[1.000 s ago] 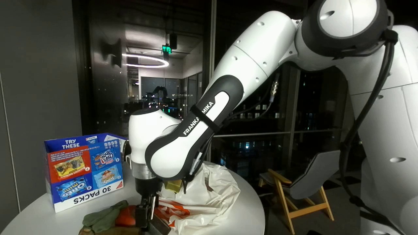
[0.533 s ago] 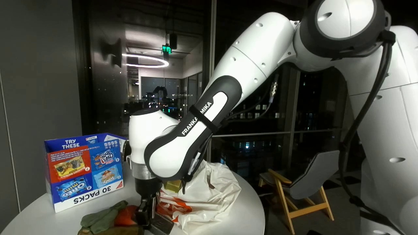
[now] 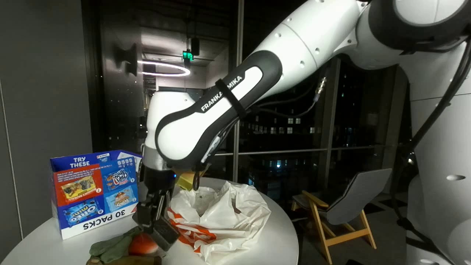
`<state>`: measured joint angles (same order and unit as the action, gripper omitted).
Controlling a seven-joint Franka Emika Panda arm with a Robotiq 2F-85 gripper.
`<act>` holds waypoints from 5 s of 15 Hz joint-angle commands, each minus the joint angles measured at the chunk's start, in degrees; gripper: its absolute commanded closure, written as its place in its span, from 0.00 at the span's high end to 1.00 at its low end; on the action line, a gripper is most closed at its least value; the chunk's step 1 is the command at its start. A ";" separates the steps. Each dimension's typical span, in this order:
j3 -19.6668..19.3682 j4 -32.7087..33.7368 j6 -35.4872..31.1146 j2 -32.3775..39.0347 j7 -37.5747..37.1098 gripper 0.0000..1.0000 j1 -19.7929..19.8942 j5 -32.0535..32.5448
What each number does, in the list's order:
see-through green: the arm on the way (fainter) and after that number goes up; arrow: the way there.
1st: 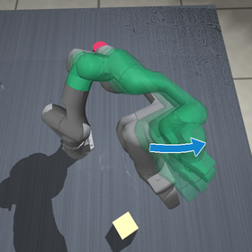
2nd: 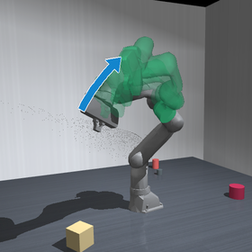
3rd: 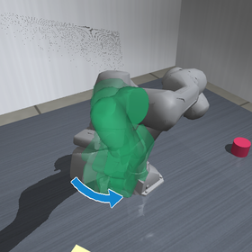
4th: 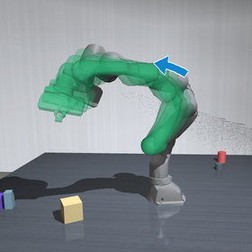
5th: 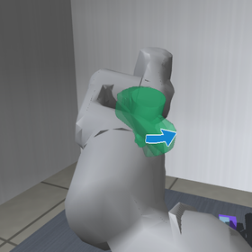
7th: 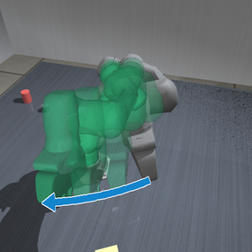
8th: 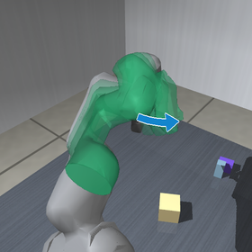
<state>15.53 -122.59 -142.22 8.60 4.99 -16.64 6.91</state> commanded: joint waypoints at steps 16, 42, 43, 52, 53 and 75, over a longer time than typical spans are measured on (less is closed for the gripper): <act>-7.97 2.17 -0.69 -0.65 -17.58 0.33 5.69 26.68; 3.28 1.25 3.77 -2.61 13.08 1.00 1.50 -17.75; 3.12 1.24 3.77 -2.53 13.08 1.00 1.61 -17.73; 5.80 1.91 -3.96 8.04 17.79 1.00 0.38 -16.76; 5.71 2.17 -4.22 9.23 17.68 1.00 0.21 -15.48; 5.27 4.62 -2.79 11.28 17.38 0.03 2.15 -7.02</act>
<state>18.85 -118.91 -145.67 21.21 21.03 -16.12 2.54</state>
